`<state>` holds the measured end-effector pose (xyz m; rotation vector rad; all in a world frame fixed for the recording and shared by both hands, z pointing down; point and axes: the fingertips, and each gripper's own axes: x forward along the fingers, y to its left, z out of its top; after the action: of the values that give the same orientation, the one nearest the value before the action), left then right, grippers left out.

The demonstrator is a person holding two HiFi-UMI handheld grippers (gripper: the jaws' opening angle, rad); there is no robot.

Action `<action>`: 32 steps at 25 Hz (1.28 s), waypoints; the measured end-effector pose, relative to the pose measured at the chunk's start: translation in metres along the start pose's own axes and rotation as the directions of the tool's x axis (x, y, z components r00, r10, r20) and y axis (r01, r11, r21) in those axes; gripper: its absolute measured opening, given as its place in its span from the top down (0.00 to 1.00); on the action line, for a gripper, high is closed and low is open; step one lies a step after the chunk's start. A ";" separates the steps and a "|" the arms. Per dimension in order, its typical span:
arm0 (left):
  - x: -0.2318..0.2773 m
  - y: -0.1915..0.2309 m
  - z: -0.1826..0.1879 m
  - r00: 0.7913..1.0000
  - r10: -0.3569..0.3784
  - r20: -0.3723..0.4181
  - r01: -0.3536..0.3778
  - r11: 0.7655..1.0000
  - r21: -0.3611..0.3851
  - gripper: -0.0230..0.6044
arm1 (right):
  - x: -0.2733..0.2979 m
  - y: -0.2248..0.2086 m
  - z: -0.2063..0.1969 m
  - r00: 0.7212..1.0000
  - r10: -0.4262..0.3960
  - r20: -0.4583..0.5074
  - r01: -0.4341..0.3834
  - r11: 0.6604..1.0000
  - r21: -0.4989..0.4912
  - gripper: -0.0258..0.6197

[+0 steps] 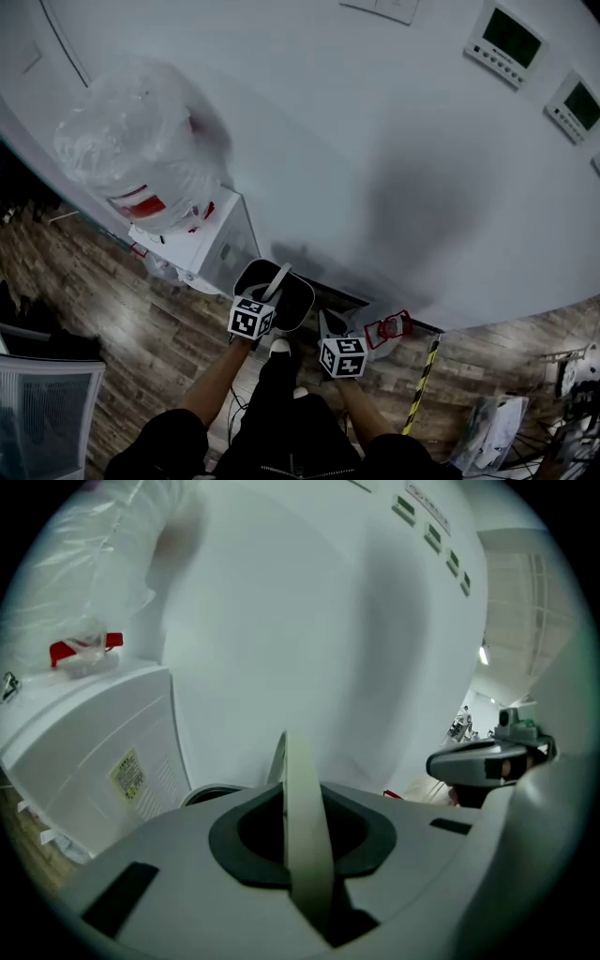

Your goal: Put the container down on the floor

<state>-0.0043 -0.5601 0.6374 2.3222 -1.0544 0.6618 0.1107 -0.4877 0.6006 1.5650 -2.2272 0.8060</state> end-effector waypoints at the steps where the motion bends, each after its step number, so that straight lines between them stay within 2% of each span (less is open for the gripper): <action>1: 0.005 0.002 -0.004 1.000 -0.002 -0.001 0.002 1.000 -0.004 0.86 | 0.004 -0.001 -0.007 1.000 0.002 -0.007 -0.001 1.000 0.004 0.94; 9: 0.056 0.040 -0.035 1.000 0.009 0.007 -0.009 1.000 -0.012 0.86 | 0.054 -0.009 -0.046 0.999 0.042 0.011 -0.042 0.999 -0.004 0.94; 13: 0.084 0.060 -0.053 0.999 0.016 0.036 -0.014 0.998 -0.057 0.86 | 0.086 -0.026 -0.076 0.999 0.051 0.003 -0.051 0.999 -0.014 0.94; 17: 0.109 0.082 -0.066 0.997 0.033 0.067 -0.029 0.998 -0.061 0.86 | 0.123 -0.045 -0.101 0.998 0.061 0.002 -0.061 0.998 -0.028 0.94; 23: 0.146 0.111 -0.098 0.994 0.019 0.107 -0.008 0.995 -0.097 0.86 | 0.179 -0.079 -0.143 0.997 0.075 0.013 -0.076 0.996 0.039 0.94; 32: 0.201 0.153 -0.140 0.986 0.028 0.163 -0.016 0.997 -0.078 0.86 | 0.252 -0.092 -0.197 0.991 0.124 0.056 -0.122 0.992 -0.032 0.94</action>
<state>-0.0379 -0.6707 0.9023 2.3331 -1.1587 0.4358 0.0917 -0.5842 0.9188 1.4675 -2.3858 0.7680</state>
